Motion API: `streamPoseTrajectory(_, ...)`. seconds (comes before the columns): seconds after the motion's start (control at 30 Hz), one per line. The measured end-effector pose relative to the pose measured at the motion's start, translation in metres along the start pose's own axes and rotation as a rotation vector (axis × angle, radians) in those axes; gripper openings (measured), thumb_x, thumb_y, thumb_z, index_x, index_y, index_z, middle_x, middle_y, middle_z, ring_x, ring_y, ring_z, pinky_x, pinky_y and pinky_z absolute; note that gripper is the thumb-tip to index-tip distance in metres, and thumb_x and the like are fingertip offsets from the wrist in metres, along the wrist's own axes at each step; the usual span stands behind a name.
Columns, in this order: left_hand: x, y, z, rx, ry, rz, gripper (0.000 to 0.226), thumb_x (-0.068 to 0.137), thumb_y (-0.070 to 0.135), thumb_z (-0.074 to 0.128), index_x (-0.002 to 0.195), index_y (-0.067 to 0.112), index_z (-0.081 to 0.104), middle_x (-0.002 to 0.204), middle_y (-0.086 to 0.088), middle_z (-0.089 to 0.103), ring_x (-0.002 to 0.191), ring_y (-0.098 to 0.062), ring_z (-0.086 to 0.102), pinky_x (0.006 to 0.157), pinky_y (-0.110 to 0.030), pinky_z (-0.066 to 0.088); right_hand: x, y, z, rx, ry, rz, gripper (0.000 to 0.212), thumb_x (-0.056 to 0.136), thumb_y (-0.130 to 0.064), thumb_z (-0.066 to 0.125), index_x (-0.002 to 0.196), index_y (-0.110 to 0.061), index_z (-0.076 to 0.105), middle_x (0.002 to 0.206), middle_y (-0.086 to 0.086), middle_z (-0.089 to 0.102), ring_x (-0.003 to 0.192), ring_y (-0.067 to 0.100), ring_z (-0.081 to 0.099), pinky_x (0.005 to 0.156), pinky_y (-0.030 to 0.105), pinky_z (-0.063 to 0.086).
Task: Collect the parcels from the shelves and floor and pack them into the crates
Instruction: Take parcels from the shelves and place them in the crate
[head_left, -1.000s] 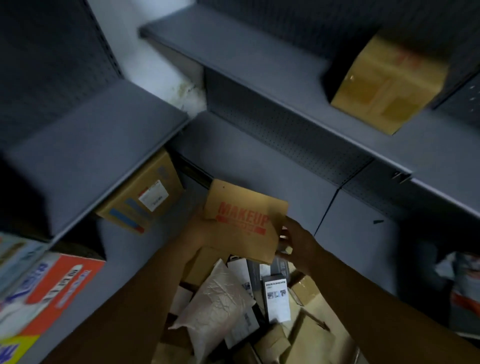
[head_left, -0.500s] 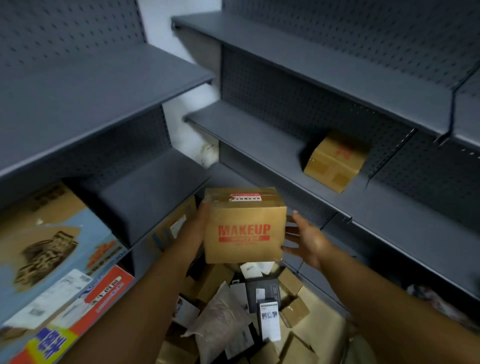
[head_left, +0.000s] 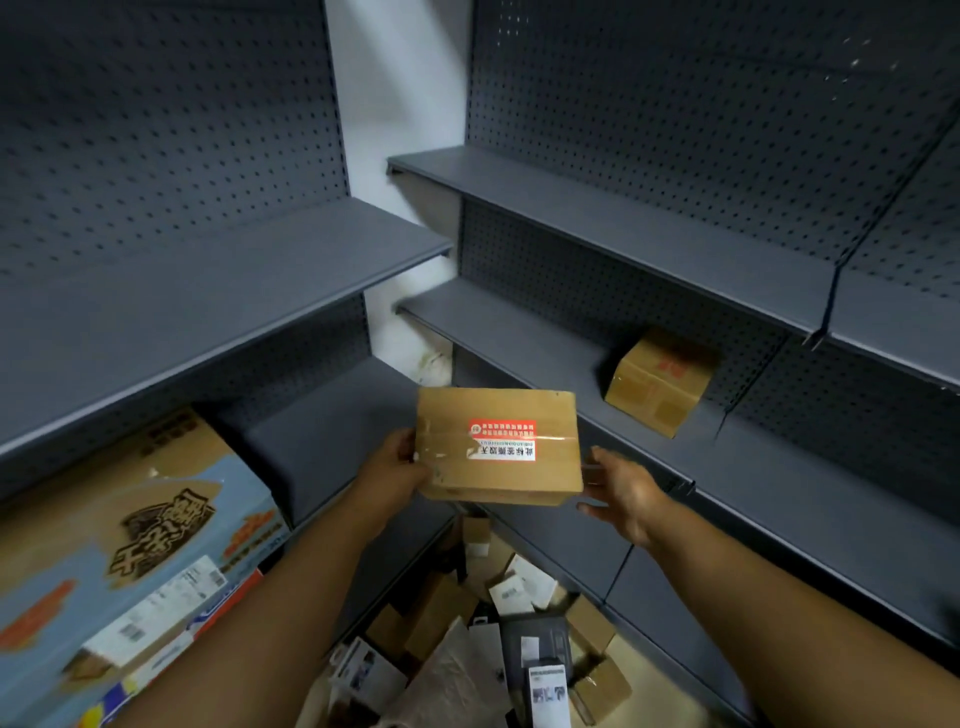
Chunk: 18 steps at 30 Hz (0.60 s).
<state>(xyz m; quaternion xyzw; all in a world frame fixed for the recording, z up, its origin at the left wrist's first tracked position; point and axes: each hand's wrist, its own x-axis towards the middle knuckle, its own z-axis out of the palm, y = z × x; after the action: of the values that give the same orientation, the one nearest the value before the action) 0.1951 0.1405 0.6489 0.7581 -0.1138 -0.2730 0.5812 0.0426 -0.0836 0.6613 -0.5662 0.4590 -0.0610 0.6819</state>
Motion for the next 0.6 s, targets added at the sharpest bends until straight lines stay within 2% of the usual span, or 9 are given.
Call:
streamPoseTrajectory(0.1, -0.012, 0.001, 0.004, -0.029, -0.031, 0.079, 0.079, 0.078, -0.009, 0.065, 0.14, 0.026, 0.032, 0.114, 0.006, 0.054, 0.094, -0.009, 0.057, 0.075, -0.033, 0.053, -0.009, -0.003, -0.007, -0.019, -0.051, -0.01, 0.045, 0.097, -0.051, 0.032, 0.115, -0.018, 0.057, 0.105, 0.012, 0.065, 0.097, 0.029, 0.06, 0.084, 0.042, 0.047)
streamPoseTrajectory(0.13, -0.016, 0.001, 0.006, -0.01, -0.028, 0.117, 0.08, 0.079, -0.006, 0.066, 0.141, 0.028, 0.031, 0.116, 0.006, 0.053, 0.098, -0.01, 0.056, 0.083, -0.037, 0.053, -0.012, -0.005, -0.009, -0.021, -0.079, -0.011, 0.051, 0.095, -0.057, 0.03, 0.114, -0.019, 0.059, 0.106, 0.013, 0.065, 0.098, 0.03, 0.06, 0.082, 0.043, 0.05)
streamPoseTrajectory(0.2, -0.024, 0.001, 0.012, 0.051, -0.04, 0.193, 0.075, 0.079, 0.001, 0.07, 0.134, 0.041, 0.036, 0.113, 0.013, 0.056, 0.099, -0.003, 0.056, 0.087, -0.034, 0.05, -0.019, -0.008, -0.016, -0.015, -0.113, -0.003, 0.06, 0.092, -0.066, 0.026, 0.106, -0.02, 0.062, 0.101, 0.012, 0.067, 0.094, 0.03, 0.063, 0.068, 0.039, 0.052)
streamPoseTrajectory(0.27, -0.036, 0.004, 0.019, 0.088, -0.065, 0.23, 0.071, 0.077, 0.005, 0.073, 0.119, 0.054, 0.043, 0.109, 0.021, 0.059, 0.099, 0.003, 0.057, 0.084, -0.026, 0.05, -0.024, -0.011, -0.025, -0.019, -0.136, 0.016, 0.067, 0.088, -0.071, 0.025, 0.099, -0.018, 0.065, 0.098, 0.012, 0.067, 0.092, 0.03, 0.064, 0.065, 0.039, 0.051)
streamPoseTrajectory(0.33, -0.05, 0.006, 0.027, 0.066, -0.069, 0.205, 0.07, 0.073, 0.003, 0.074, 0.107, 0.06, 0.05, 0.104, 0.023, 0.062, 0.098, 0.001, 0.059, 0.079, -0.022, 0.052, -0.029, -0.01, -0.038, -0.03, -0.181, 0.03, 0.068, 0.086, -0.072, 0.028, 0.098, -0.016, 0.065, 0.102, 0.014, 0.066, 0.096, 0.032, 0.062, 0.071, 0.043, 0.052)
streamPoseTrajectory(0.4, -0.067, 0.008, 0.037, -0.007, -0.046, 0.154, 0.065, 0.071, 0.007, 0.076, 0.11, 0.052, 0.051, 0.109, 0.018, 0.06, 0.101, -0.005, 0.059, 0.08, -0.029, 0.053, -0.036, -0.006, -0.052, -0.024, -0.224, 0.035, 0.06, 0.086, -0.068, 0.038, 0.103, -0.016, 0.064, 0.106, 0.015, 0.065, 0.101, 0.033, 0.061, 0.078, 0.048, 0.052)
streamPoseTrajectory(0.47, -0.085, 0.011, 0.048, -0.075, -0.006, 0.112, 0.049, 0.073, 0.022, 0.076, 0.111, 0.04, 0.05, 0.115, 0.01, 0.059, 0.103, -0.012, 0.059, 0.079, -0.031, 0.052, -0.043, -0.001, -0.066, -0.004, -0.255, 0.032, 0.047, 0.087, -0.057, 0.048, 0.104, -0.016, 0.062, 0.105, 0.014, 0.063, 0.101, 0.031, 0.059, 0.084, 0.052, 0.05)
streamPoseTrajectory(0.53, -0.107, 0.017, 0.062, -0.109, 0.055, 0.081, 0.025, 0.082, 0.036, 0.068, 0.102, 0.036, 0.052, 0.108, 0.011, 0.062, 0.096, -0.011, 0.061, 0.068, -0.029, 0.049, -0.052, 0.003, -0.079, 0.009, -0.295, 0.012, 0.033, 0.089, -0.045, 0.049, 0.1, -0.017, 0.062, 0.105, 0.012, 0.061, 0.1, 0.029, 0.057, 0.086, 0.051, 0.047)
streamPoseTrajectory(0.6, -0.13, 0.022, 0.077, -0.088, 0.128, 0.052, 0.012, 0.09, 0.042, 0.056, 0.098, 0.033, 0.052, 0.1, 0.013, 0.062, 0.088, -0.007, 0.06, 0.059, -0.023, 0.041, -0.061, 0.009, -0.092, 0.002, -0.323, -0.014, 0.026, 0.089, -0.037, 0.05, 0.103, -0.018, 0.061, 0.107, 0.01, 0.061, 0.101, 0.028, 0.056, 0.084, 0.05, 0.047)
